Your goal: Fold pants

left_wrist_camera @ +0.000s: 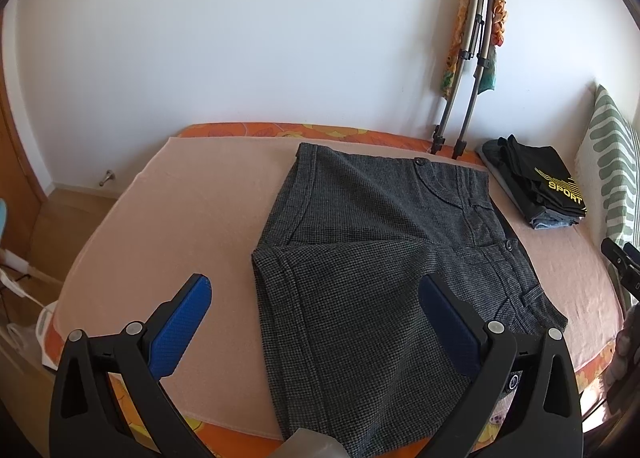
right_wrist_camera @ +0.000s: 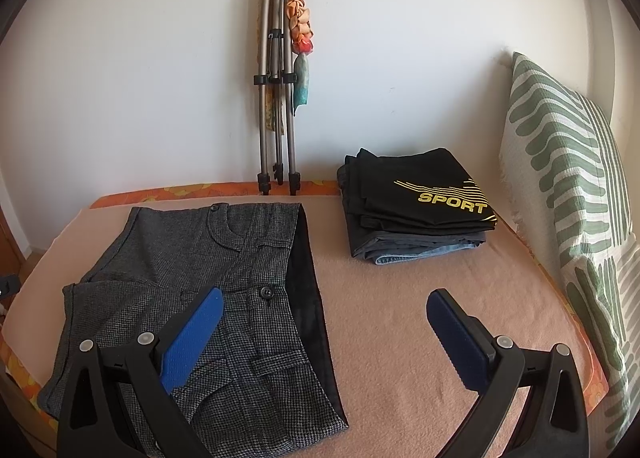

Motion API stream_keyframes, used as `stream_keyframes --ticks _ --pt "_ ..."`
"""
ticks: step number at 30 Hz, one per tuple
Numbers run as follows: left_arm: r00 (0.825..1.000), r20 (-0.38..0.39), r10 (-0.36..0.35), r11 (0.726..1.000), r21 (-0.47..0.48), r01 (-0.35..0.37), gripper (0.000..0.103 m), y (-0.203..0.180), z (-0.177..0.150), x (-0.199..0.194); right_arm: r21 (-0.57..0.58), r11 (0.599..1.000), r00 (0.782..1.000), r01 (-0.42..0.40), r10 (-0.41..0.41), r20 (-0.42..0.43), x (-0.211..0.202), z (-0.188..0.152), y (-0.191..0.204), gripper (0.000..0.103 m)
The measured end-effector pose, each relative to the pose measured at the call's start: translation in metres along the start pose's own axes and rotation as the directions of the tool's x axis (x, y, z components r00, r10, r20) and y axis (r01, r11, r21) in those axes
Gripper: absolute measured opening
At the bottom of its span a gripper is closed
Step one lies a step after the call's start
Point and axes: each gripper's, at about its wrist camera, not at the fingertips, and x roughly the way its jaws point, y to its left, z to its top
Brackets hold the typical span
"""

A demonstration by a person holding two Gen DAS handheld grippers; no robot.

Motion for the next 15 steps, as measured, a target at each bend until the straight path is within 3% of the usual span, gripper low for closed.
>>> stream_keyframes --ticks 15 --pt "1.0 0.0 -0.001 1.0 -0.005 0.001 0.103 0.0021 -0.0011 -0.0001 0.002 1.0 1.0 0.0 0.0 -0.011 0.0008 0.0004 -0.0008 0.103"
